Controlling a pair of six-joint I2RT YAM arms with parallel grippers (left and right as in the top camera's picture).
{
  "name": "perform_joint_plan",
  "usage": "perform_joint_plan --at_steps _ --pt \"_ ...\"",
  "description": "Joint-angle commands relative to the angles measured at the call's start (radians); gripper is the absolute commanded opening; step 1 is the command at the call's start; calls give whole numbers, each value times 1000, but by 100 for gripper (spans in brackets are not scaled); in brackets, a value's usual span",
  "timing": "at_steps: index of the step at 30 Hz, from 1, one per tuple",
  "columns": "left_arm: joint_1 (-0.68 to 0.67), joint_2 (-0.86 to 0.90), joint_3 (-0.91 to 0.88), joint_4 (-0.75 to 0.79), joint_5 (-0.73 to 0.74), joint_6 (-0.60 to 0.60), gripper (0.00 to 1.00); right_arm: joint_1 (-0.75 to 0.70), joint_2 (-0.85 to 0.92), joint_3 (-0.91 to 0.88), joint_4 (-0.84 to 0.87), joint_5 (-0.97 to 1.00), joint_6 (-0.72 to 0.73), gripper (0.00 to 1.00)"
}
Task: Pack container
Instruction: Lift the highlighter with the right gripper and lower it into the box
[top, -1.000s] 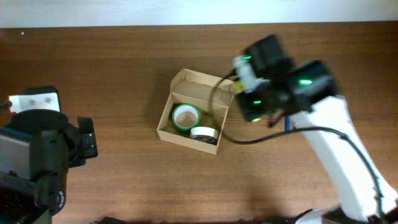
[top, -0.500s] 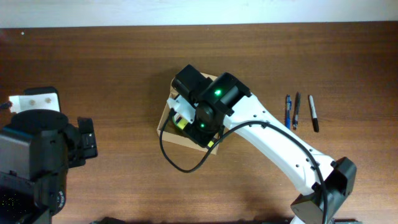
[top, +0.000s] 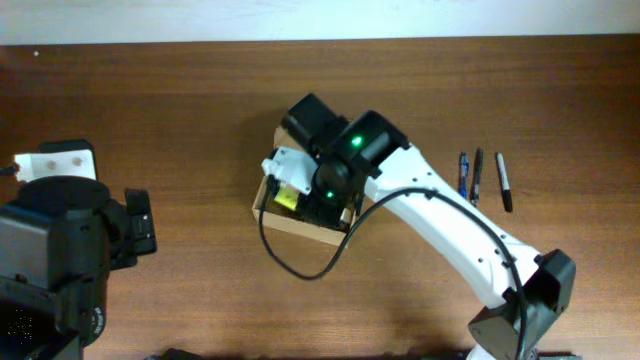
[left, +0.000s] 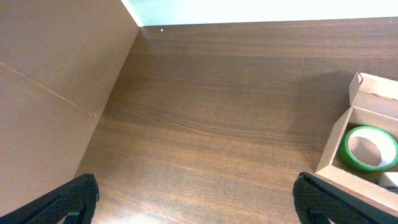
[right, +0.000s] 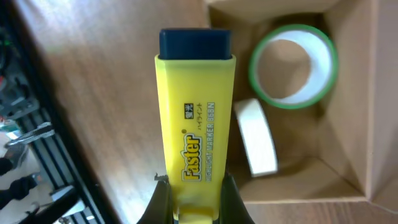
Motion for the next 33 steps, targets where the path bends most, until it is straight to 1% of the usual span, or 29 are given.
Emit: perform_joint_plan --at_steps 1,6,11,14,17,27,33 --pt "4 2 5 -4 -14 -13 100 -94 56 -4 -1 -25 -21 4" --pt "4 2 5 -3 -14 -13 99 -192 110 -4 0 -58 -22 4" --pt "4 2 5 -3 -14 -13 99 -250 148 -5 5 -83 -25 4" --pt "4 2 5 -3 -14 -13 99 -252 158 -5 5 -84 -25 4" --pt "4 2 5 -2 -14 -13 100 -242 170 -5 12 -124 -25 4" --pt "4 2 5 -3 -14 -13 99 -202 229 -5 39 -124 -13 4" --pt "4 2 5 -2 -14 -13 100 -201 243 -5 39 -178 -57 4"
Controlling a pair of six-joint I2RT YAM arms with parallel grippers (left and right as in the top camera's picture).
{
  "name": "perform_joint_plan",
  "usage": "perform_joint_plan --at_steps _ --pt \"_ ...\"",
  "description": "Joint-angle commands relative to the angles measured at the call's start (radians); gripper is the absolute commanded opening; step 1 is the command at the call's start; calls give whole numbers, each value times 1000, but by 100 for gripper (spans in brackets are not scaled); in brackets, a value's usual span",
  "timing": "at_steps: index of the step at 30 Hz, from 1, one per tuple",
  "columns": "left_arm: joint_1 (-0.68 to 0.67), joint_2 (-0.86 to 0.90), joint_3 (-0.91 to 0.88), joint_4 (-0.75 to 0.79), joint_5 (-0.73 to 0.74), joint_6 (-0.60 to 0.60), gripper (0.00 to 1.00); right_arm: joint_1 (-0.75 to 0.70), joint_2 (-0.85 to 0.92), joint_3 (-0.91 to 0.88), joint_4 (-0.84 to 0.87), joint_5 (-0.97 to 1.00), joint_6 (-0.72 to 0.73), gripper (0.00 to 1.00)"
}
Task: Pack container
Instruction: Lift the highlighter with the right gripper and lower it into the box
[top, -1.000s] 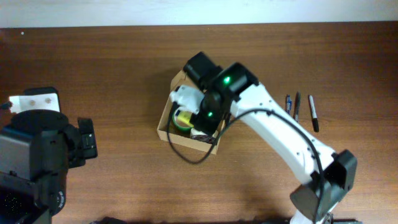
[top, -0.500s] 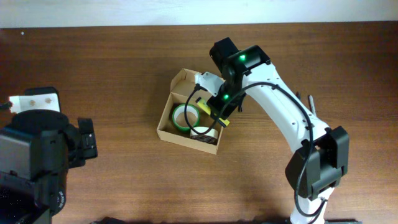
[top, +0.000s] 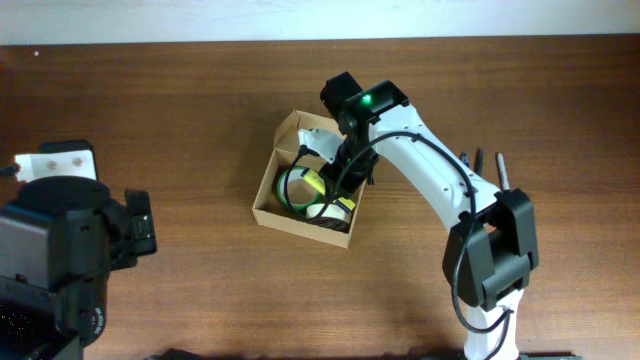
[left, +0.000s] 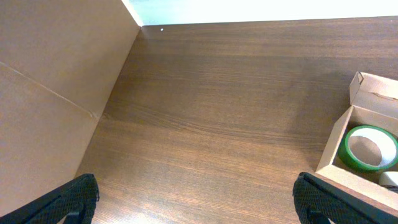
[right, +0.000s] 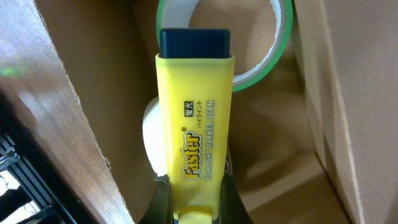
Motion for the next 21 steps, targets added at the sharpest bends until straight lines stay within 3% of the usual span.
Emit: perform_joint_plan --at_steps 1,8,9,12,15,18,21 --pt "4 2 5 0 -14 -13 100 6 7 -4 1 -72 -48 4" --pt "4 2 5 0 -14 -13 99 12 11 -4 2 -76 -56 5" --pt "4 2 5 0 -14 -13 100 12 14 -4 2 -76 -56 9" --pt "4 2 5 0 -14 -13 99 12 19 -4 -3 -75 -56 40" --pt "4 2 5 0 -14 -13 99 12 20 -4 -3 -75 -56 64" --pt "4 2 5 0 -14 -13 99 12 20 -4 -5 -71 -56 83" --pt "4 2 5 0 -14 -13 99 12 20 -4 -7 -71 -56 85"
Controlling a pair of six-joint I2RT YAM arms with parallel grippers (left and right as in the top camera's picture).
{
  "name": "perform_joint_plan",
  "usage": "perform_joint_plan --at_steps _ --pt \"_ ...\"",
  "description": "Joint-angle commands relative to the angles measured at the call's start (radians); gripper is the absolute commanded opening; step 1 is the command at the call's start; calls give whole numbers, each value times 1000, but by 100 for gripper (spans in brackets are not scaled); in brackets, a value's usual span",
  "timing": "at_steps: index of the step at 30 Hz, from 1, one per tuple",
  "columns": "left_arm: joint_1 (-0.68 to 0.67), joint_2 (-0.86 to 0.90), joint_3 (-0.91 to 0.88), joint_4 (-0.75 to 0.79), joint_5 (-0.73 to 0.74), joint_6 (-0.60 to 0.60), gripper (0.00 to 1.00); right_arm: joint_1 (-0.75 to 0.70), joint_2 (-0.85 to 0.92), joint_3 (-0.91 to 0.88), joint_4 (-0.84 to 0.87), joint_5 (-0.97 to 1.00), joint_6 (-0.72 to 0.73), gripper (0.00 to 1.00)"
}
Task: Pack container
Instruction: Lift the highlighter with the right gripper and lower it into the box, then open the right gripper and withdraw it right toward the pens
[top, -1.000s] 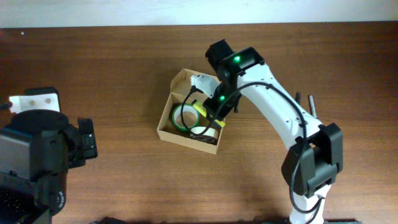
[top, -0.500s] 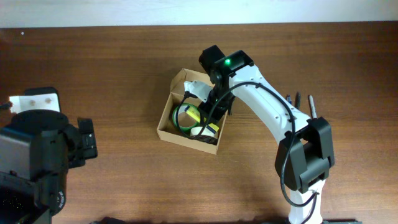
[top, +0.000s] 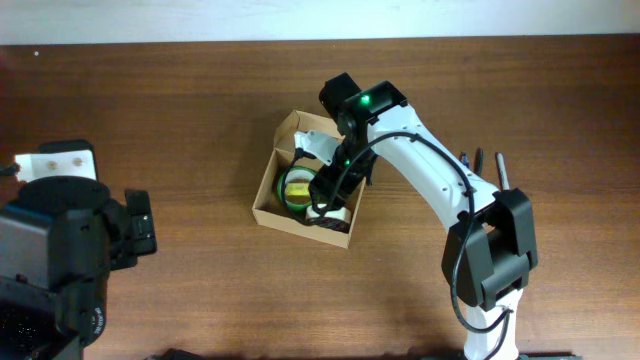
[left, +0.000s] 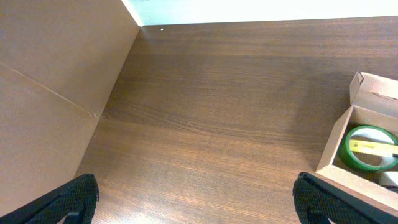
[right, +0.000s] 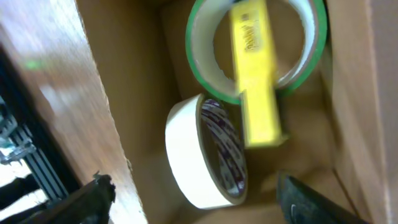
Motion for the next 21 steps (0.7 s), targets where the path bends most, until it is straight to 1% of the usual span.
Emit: perform_joint_plan --at_steps 1,6,10,13,17,18,19,21 --pt "4 2 5 0 -14 -13 99 8 18 -4 -4 -13 -7 85" --pt "4 2 5 0 -15 -13 99 8 18 -4 -21 3 -6 86" --pt "4 2 5 2 -15 -13 99 -11 -18 1 -35 135 89 88" --pt "4 2 5 3 -15 -13 99 -29 -73 42 -56 183 123 88" --pt "4 2 5 3 -14 -13 99 -40 -150 175 -123 246 159 89" --pt "4 2 5 3 -14 -13 99 -42 -173 239 -159 282 179 90" --pt "4 2 5 3 -14 -13 100 -42 -179 257 -169 293 184 91" --pt "4 2 5 3 -14 -13 99 -42 -206 352 -224 370 227 92"
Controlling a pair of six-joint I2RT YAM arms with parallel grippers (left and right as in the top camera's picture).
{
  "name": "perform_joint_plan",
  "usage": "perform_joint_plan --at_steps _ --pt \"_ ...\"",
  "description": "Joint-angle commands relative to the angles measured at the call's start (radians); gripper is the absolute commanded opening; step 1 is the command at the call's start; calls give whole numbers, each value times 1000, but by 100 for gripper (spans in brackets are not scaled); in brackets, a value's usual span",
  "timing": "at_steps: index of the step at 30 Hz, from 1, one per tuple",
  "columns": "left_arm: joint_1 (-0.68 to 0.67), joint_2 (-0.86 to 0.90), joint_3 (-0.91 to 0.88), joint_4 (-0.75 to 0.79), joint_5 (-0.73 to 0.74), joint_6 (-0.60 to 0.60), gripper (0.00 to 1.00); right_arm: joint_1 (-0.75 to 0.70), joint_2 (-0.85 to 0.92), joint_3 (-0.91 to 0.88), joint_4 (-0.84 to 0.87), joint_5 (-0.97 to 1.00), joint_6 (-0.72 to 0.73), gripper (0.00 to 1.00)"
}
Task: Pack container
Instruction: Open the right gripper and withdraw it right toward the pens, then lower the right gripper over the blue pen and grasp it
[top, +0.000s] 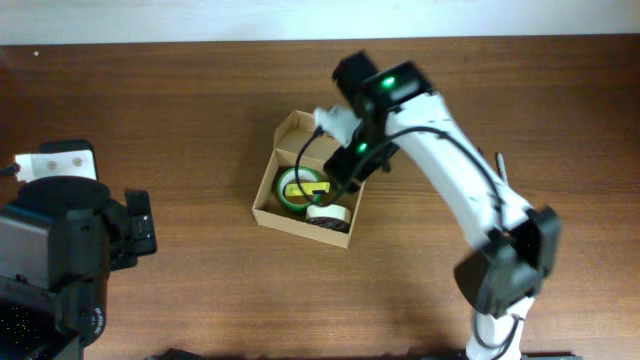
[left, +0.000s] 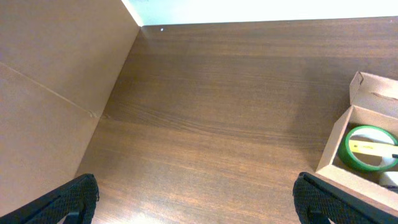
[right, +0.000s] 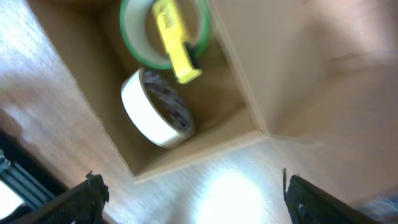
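Note:
An open cardboard box (top: 268, 203) sits mid-table. Inside it a yellow highlighter (top: 308, 187) lies across a green tape roll (top: 285, 190), with a white tape roll (top: 327, 213) beside them. The right wrist view shows the same highlighter (right: 171, 37), green roll (right: 134, 43) and white roll (right: 155, 109). My right gripper (right: 199, 199) is open and empty, above the box's right rim (top: 352, 165). My left gripper (left: 199, 205) is open and empty, far left of the box (left: 339, 143).
The left arm's black body (top: 60, 260) fills the lower left of the overhead view, with a white block (top: 55, 158) behind it. A dark pen (top: 497, 160) shows beside the right arm at the right. A brown panel (left: 56, 81) stands to the left.
My right gripper, open low inside the box over the highlighter, is now higher and over the box's right edge. The highlighter stays across the green roll. The left arm has not moved.
My right gripper was shut on the yellow highlighter above the box. Then it held it low inside the box over the tape rolls. Then it was open with the highlighter lying on the green roll, and now stands clear of the box's inside.

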Motion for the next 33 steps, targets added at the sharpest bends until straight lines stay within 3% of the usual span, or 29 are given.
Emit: perform_joint_plan --at_steps 1,6,8,11,18,23,33 --pt "4 2 5 4 -14 -13 99 -4 -128 182 -63 188 115 92" --pt "4 2 5 21 -15 -13 99 -11 -182 340 -184 600 419 99" --pt "4 2 5 28 -15 -13 100 -31 -211 338 -184 618 504 99" --pt "4 8 5 32 -14 -13 100 -117 -223 335 -184 490 574 99" --pt "4 45 4 28 -10 -14 100 -436 -189 225 -184 313 581 99" --pt "4 69 4 32 -10 -14 99 -629 -145 131 -175 188 495 99" --pt "4 111 4 40 2 -14 99 -618 -109 -226 17 138 434 99"
